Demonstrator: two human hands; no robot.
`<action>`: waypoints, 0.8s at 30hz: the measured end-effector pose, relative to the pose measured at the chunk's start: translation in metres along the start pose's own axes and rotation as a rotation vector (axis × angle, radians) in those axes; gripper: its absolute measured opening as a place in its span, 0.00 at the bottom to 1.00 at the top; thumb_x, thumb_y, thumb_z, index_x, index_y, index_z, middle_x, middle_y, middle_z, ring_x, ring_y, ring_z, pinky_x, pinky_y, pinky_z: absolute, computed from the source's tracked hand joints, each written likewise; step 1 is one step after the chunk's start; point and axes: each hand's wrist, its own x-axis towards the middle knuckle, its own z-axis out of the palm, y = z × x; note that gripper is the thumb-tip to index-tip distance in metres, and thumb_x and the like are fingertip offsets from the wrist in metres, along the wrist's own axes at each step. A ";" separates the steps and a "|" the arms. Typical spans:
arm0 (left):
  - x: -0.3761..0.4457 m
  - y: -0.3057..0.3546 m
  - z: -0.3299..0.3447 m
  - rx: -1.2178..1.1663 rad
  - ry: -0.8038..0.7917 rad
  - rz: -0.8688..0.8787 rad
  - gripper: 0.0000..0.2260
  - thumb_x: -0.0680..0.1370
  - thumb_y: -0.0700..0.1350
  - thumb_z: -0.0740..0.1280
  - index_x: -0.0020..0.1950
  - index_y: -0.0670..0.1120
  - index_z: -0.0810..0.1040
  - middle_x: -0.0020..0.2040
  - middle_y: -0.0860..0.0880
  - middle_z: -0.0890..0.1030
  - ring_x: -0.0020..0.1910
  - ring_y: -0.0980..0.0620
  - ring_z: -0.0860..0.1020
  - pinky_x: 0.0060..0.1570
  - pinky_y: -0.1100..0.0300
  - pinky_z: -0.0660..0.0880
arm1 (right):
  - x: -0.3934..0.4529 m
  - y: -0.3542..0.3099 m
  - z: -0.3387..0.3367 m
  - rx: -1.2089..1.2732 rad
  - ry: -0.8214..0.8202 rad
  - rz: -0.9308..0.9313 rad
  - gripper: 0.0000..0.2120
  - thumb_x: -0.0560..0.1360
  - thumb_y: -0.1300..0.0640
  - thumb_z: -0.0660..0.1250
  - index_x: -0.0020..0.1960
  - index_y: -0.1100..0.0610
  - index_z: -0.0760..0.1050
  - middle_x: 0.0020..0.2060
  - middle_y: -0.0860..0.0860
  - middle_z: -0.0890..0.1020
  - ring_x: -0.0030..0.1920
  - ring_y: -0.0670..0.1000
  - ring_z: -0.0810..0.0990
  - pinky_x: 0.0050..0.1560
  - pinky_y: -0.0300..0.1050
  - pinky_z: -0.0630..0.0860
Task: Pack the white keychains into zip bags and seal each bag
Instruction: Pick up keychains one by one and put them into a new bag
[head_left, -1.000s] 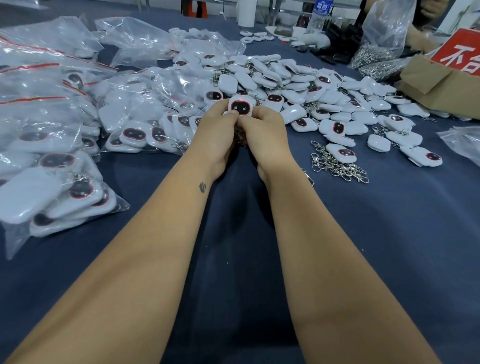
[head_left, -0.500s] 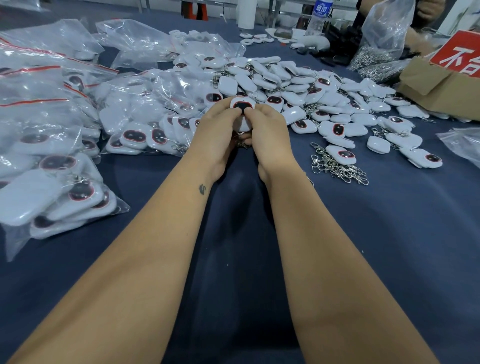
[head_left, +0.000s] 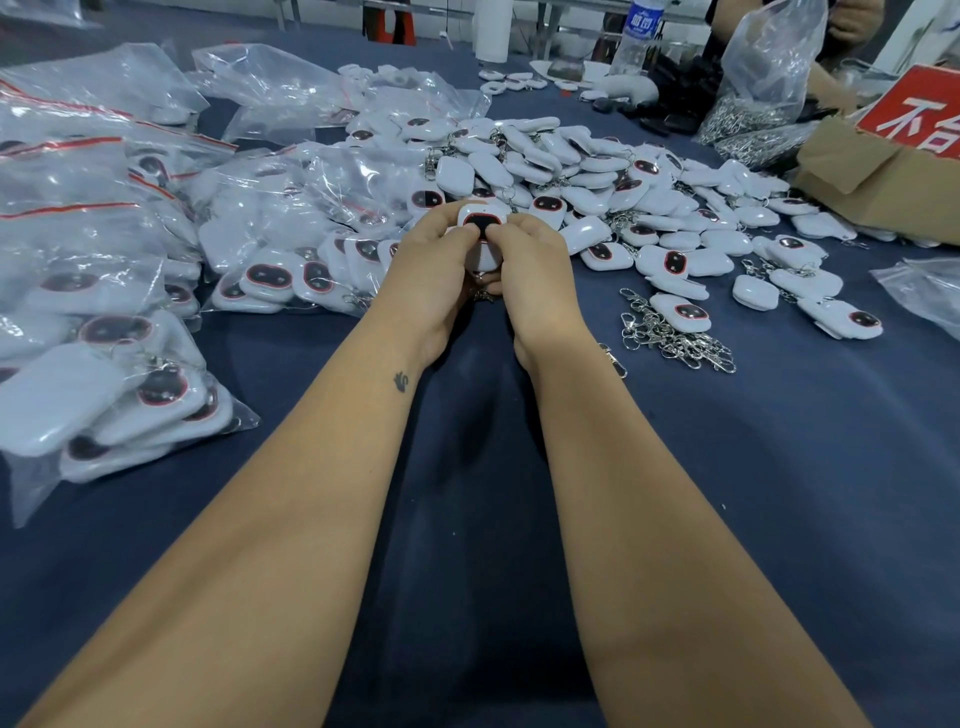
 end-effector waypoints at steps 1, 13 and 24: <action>0.000 -0.001 0.000 0.013 0.008 -0.002 0.13 0.83 0.36 0.56 0.63 0.43 0.76 0.45 0.46 0.82 0.35 0.56 0.81 0.35 0.64 0.78 | -0.001 0.000 0.000 -0.010 -0.002 0.001 0.07 0.78 0.64 0.60 0.42 0.58 0.74 0.25 0.43 0.77 0.28 0.42 0.73 0.33 0.35 0.71; 0.004 -0.002 0.001 0.019 -0.007 -0.004 0.07 0.83 0.44 0.60 0.56 0.48 0.78 0.44 0.51 0.83 0.41 0.56 0.81 0.41 0.62 0.77 | -0.002 -0.002 0.004 0.109 0.106 0.016 0.10 0.79 0.62 0.61 0.40 0.55 0.72 0.36 0.51 0.77 0.38 0.49 0.73 0.39 0.40 0.70; -0.004 0.020 -0.016 0.571 0.414 0.508 0.09 0.74 0.40 0.61 0.47 0.53 0.77 0.41 0.55 0.80 0.46 0.54 0.79 0.46 0.57 0.76 | 0.006 -0.001 -0.004 0.328 0.250 0.062 0.07 0.79 0.65 0.61 0.56 0.58 0.71 0.42 0.54 0.78 0.35 0.48 0.75 0.35 0.34 0.75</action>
